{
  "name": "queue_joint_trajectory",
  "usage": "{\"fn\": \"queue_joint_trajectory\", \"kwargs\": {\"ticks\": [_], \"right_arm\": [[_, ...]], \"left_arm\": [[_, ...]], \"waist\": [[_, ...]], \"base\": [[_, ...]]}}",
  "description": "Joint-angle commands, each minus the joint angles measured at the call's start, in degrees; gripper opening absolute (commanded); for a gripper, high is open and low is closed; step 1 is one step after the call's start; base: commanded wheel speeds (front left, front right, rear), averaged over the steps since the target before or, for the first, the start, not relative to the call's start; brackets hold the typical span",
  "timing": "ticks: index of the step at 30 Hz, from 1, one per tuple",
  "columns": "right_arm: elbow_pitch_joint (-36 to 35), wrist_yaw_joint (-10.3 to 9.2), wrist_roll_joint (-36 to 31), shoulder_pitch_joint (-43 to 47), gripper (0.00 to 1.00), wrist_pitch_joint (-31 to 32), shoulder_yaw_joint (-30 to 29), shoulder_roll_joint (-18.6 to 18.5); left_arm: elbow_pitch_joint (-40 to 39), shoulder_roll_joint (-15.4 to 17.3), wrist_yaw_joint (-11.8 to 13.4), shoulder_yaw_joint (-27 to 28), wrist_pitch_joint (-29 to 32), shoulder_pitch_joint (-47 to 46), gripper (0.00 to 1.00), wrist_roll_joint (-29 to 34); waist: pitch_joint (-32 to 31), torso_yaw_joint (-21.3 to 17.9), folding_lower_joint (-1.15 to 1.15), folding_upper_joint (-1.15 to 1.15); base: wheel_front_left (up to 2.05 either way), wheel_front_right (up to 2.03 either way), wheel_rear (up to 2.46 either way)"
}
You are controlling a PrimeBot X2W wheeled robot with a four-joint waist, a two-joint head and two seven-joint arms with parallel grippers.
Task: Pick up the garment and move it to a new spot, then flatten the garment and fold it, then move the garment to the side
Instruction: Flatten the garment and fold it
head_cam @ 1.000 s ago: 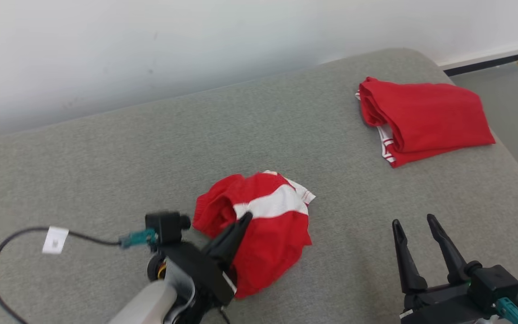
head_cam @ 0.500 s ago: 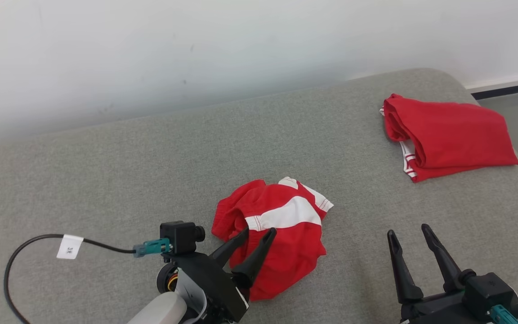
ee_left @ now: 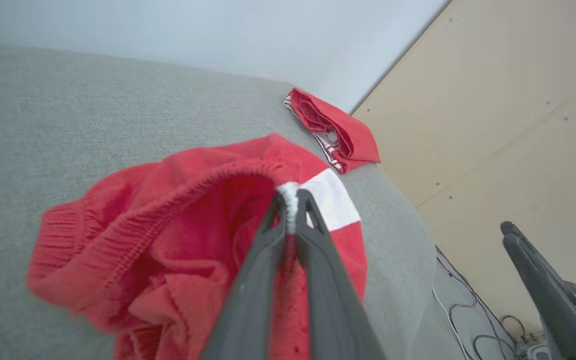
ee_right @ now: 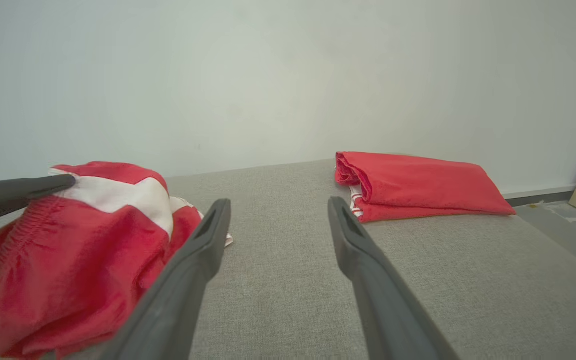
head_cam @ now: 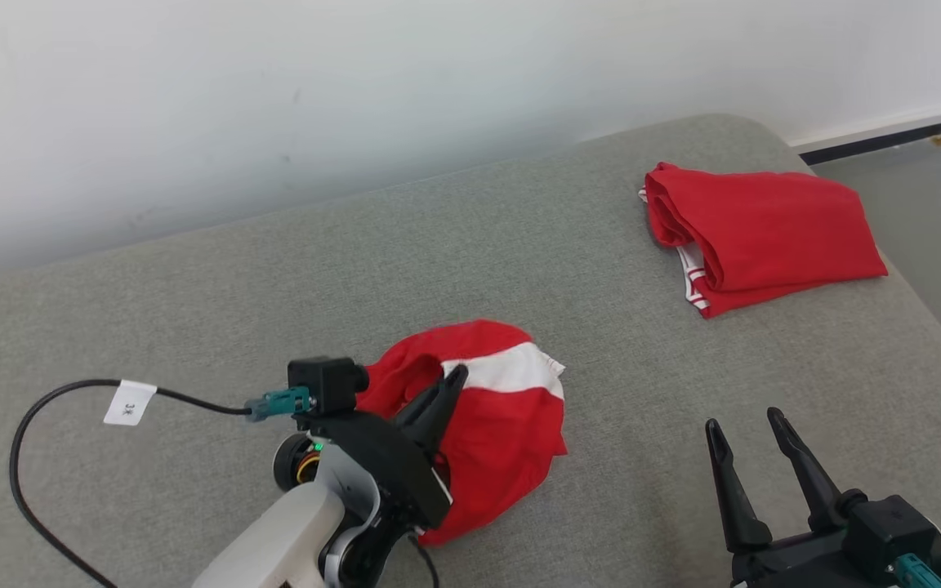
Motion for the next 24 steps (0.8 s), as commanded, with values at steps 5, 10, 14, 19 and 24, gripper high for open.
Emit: {"fn": "queue_joint_trajectory", "kwargs": {"ticks": [5,10,14,19,24], "right_arm": [[0.30,-0.02,0.04,0.53,1.00,-0.03,-0.33,0.09],[0.64,-0.02,0.18,-0.34,1.00,-0.03,0.38,0.83],[1.10,-0.02,0.36,-1.01,1.00,-0.03,1.13,1.44],[1.17,-0.02,0.44,-1.51,1.00,-0.03,0.99,1.90],[0.65,-0.02,0.21,-0.49,1.00,-0.03,-0.49,2.35]], "left_arm": [[-1.01,-2.30,-2.46,1.34,0.72,-4.54,0.00,-2.63],[-2.63,-4.28,-3.85,4.37,2.92,-12.76,0.00,-7.01],[-2.58,-4.97,-4.38,7.44,3.98,-21.51,0.00,-12.07],[-3.86,-5.16,-5.08,8.16,5.55,-26.94,0.00,-18.97],[-3.91,-2.92,-4.48,6.77,8.91,-20.90,0.00,-22.75]], "waist": [[-0.49,-1.43,0.00,0.00],[-1.29,-2.87,0.00,0.00],[-1.56,-4.35,0.00,0.00],[-1.51,-5.37,0.00,0.00],[-0.85,-4.86,0.00,0.00]], "base": [[0.00,0.00,0.00],[0.00,0.00,0.00],[0.00,0.00,0.00],[0.00,0.00,0.00],[0.00,0.00,0.00]]}}
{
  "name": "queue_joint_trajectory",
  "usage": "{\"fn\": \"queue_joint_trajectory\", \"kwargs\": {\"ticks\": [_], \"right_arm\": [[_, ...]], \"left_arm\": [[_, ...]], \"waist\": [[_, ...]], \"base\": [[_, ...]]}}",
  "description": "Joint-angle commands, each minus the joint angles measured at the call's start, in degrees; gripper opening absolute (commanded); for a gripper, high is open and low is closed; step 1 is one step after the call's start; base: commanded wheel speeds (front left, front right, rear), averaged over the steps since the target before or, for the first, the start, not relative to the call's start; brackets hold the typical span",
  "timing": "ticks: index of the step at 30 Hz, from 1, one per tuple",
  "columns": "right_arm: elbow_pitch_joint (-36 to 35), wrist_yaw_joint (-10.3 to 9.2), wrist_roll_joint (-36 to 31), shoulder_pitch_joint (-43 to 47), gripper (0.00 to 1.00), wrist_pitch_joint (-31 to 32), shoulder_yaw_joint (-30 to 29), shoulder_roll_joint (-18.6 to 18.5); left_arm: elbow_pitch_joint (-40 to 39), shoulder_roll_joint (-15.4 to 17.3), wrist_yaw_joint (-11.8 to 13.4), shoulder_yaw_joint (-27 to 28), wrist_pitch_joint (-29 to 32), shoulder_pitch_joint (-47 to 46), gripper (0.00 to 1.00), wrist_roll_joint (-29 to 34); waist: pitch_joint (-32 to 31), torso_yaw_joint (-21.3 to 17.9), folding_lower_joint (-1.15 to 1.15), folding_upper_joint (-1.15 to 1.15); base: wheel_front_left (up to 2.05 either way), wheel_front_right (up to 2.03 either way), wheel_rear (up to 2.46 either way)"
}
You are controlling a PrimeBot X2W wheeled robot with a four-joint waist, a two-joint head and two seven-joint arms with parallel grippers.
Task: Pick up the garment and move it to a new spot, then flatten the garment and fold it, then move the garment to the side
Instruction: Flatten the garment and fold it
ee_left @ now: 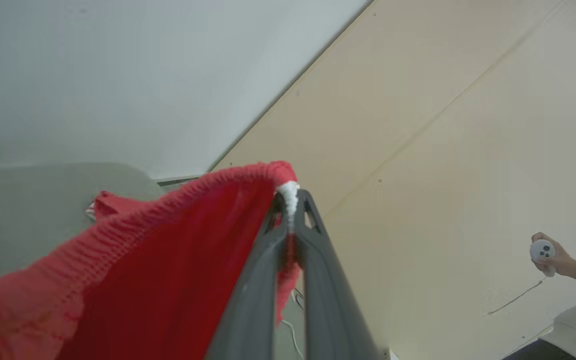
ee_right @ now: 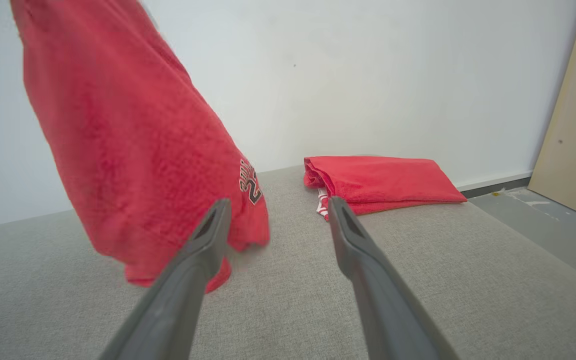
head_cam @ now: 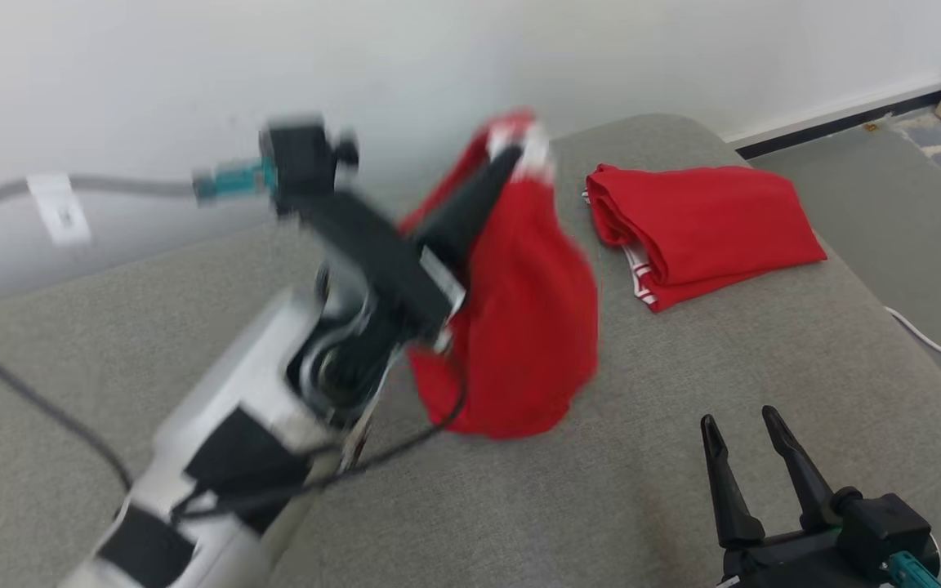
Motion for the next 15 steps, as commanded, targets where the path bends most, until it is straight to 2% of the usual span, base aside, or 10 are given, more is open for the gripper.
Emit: {"fn": "queue_joint_trajectory", "kwargs": {"ticks": [1,2,3,7,10,13,15], "right_arm": [[-0.21,-0.02,-0.08,0.36,1.00,-0.04,-0.22,0.33],[-0.33,-0.02,-0.14,0.70,1.00,-0.04,-0.66,0.32],[-0.48,-0.02,-0.22,1.25,1.00,-0.04,-1.11,0.36],[-0.99,-0.02,-0.65,1.03,1.00,-0.03,-1.91,0.35],[-1.09,-0.02,-0.74,1.09,1.00,-0.04,-2.35,0.16],[-1.07,-0.02,-0.68,1.52,1.00,-0.03,-2.51,-0.02],[-1.01,-0.02,-0.67,1.65,1.00,-0.04,-2.35,-0.13]], "left_arm": [[-0.30,2.15,0.21,-0.75,0.86,3.48,0.00,-0.51],[-1.16,3.46,0.13,-1.66,1.73,5.73,0.00,-0.67],[-3.30,6.56,0.78,-2.92,3.07,11.63,0.00,-1.42],[-9.90,15.01,2.21,-4.81,4.10,22.40,0.00,-0.47],[-14.73,20.45,3.67,-4.22,1.84,29.36,0.00,0.33],[-18.26,25.81,3.91,-3.90,-0.95,33.74,0.00,3.32],[-19.61,28.05,3.82,-3.46,-3.51,36.27,0.00,5.05]], "waist": [[0.44,0.55,0.00,0.00],[0.69,1.00,0.00,0.00],[1.09,1.82,0.00,0.00],[2.10,3.94,0.00,0.00],[2.47,5.73,0.00,0.00],[2.61,7.64,0.00,0.00],[2.58,8.62,0.00,0.00]], "base": [[0.00,0.00,0.00],[0.00,0.00,0.00],[0.00,0.00,0.00],[0.00,0.00,0.00],[0.00,0.00,0.00],[0.00,0.00,0.00],[0.00,0.00,0.00]]}}
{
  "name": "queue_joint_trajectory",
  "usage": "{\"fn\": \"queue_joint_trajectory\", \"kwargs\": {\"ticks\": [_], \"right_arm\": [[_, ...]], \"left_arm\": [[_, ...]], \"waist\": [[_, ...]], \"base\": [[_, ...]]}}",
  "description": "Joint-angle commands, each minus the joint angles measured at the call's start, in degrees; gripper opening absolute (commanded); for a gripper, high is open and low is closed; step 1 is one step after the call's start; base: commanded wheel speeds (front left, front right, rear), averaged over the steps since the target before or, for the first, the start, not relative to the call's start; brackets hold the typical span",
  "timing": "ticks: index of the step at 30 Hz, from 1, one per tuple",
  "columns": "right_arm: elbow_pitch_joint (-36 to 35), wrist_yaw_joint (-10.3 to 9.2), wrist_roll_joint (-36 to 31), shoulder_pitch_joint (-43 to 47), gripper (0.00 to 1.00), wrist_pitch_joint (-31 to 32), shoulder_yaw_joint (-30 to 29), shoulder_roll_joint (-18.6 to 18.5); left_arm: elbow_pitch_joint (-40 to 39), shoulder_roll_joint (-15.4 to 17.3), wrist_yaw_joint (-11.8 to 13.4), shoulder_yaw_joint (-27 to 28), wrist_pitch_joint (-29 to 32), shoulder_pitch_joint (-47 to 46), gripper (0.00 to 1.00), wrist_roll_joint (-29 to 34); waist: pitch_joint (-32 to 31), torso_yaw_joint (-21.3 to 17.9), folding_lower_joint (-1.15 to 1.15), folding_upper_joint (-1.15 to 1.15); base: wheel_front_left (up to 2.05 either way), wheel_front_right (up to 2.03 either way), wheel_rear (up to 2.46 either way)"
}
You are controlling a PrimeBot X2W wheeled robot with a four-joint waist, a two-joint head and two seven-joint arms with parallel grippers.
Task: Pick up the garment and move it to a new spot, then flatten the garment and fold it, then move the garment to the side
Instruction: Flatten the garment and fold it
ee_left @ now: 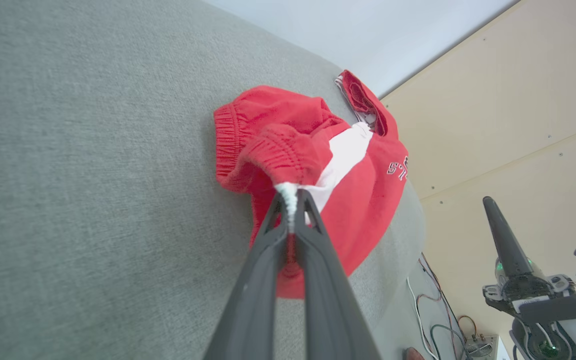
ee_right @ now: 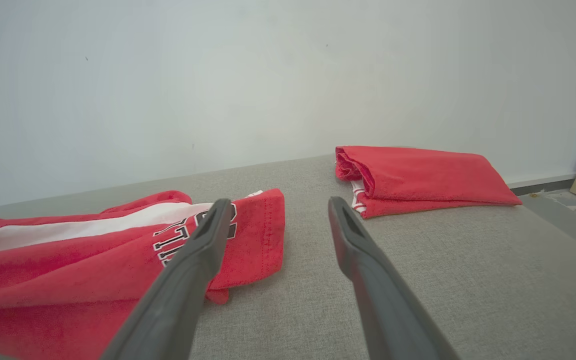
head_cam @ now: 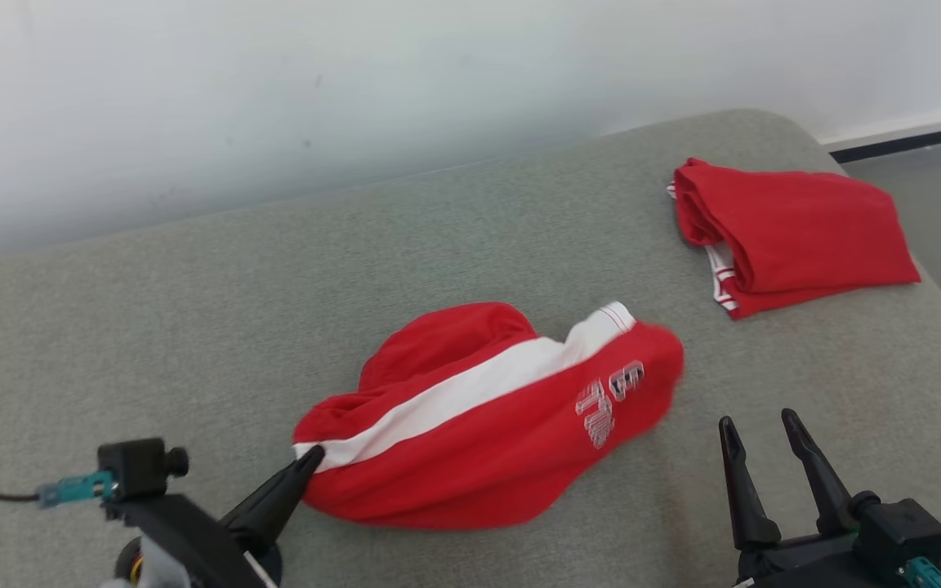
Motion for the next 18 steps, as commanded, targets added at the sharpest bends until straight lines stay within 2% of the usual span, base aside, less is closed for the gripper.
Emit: {"fn": "queue_joint_trajectory", "kwargs": {"ticks": [1,5,14,16,17,18], "right_arm": [[0.01,-0.02,-0.17,0.35,1.00,-0.04,0.16,-0.16],[0.27,-0.02,0.19,0.14,1.00,-0.03,0.40,-0.52],[1.13,-0.02,0.98,0.55,1.00,-0.04,1.22,-1.28],[1.48,-0.02,1.28,0.92,1.00,-0.04,1.42,-1.45],[1.64,-0.02,1.43,1.15,1.00,-0.04,1.50,-1.51],[1.80,-0.02,1.43,1.31,1.00,-0.04,1.61,-1.57]], "left_arm": [[-0.50,1.06,-0.18,0.33,-1.34,1.74,0.00,1.21],[-0.74,3.10,0.67,1.32,-6.65,4.31,0.00,4.84],[3.49,1.50,2.52,1.89,-14.43,8.95,0.00,7.87],[4.63,1.08,3.12,2.29,-15.51,9.86,0.60,8.04],[5.10,0.85,3.60,2.52,-16.06,10.24,0.96,8.41],[5.59,0.65,4.10,2.78,-16.46,10.78,1.00,8.70]], "waist": [[0.33,1.90,0.00,0.00],[0.04,3.09,0.00,0.00],[-1.32,3.79,0.00,0.00],[-1.84,3.85,0.00,0.00],[-2.11,3.90,0.00,0.00],[-2.48,3.98,0.00,0.00]], "base": [[0.00,0.00,0.00],[0.00,0.00,0.00],[0.00,0.00,0.00],[0.00,0.00,0.00],[0.00,0.00,0.00],[0.00,0.00,0.00]]}}
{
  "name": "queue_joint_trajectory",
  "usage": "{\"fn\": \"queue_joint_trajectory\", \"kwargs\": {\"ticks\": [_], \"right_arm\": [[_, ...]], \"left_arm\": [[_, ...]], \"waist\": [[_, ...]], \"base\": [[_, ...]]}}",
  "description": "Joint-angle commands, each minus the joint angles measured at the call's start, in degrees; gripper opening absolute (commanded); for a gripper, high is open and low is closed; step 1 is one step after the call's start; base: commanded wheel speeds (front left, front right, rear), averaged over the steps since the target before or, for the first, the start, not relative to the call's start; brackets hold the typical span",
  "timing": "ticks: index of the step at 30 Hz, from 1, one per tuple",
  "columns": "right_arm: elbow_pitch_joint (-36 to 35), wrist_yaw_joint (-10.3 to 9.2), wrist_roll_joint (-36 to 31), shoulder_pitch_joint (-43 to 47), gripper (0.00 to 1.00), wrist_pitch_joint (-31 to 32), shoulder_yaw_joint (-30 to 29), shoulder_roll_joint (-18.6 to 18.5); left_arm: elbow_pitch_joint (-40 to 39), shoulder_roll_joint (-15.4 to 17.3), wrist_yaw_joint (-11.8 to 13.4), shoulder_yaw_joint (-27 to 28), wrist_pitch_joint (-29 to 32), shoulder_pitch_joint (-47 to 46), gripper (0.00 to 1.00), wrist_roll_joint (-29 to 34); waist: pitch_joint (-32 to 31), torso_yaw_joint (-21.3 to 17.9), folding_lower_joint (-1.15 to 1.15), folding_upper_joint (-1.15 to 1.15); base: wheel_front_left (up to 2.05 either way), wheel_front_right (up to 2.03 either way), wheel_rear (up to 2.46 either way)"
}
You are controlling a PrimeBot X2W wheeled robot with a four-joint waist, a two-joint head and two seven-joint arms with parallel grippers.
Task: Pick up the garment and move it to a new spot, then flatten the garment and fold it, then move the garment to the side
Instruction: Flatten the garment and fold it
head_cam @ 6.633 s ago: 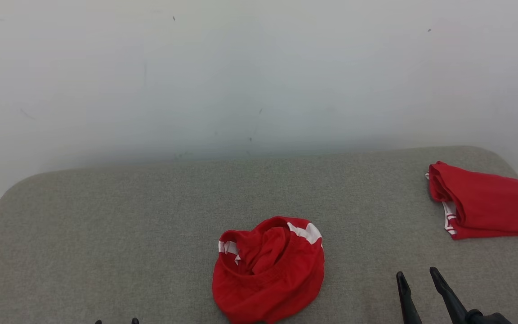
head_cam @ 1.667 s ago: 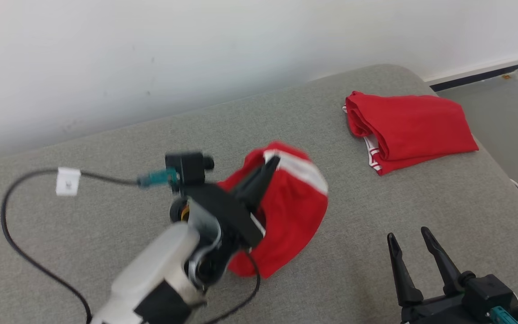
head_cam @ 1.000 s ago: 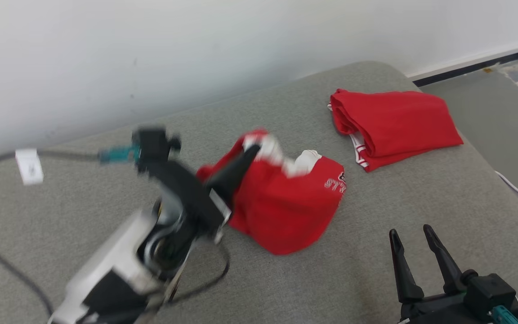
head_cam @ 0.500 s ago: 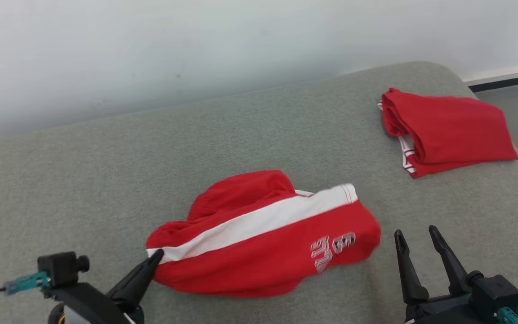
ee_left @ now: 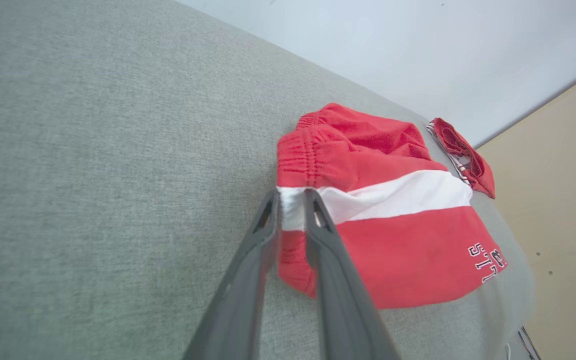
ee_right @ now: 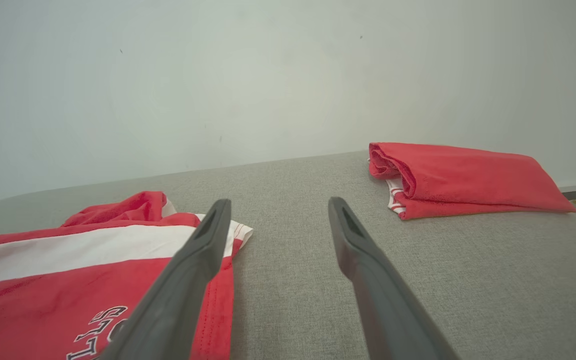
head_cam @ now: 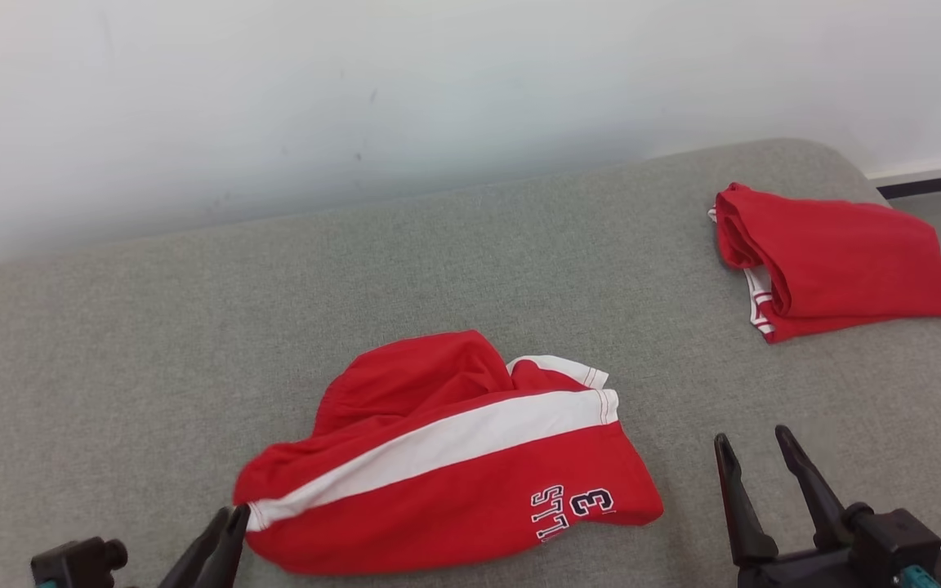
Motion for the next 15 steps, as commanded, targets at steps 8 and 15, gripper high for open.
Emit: {"fn": "queue_joint_trajectory", "kwargs": {"ticks": [8,15], "right_arm": [[0.54,-0.02,1.17,1.98,1.00,-0.04,0.72,-0.63],[1.88,-0.02,2.18,2.59,1.00,-0.04,0.91,-0.74]], "left_arm": [[0.69,0.47,3.36,1.52,-2.09,4.09,1.00,5.43],[-3.08,-3.34,9.50,7.53,-2.56,9.03,1.00,15.02]], "waist": [[-2.29,1.59,0.00,0.00],[-3.86,3.90,0.00,0.00]], "base": [[0.00,0.00,0.00],[0.00,0.00,0.00]]}}
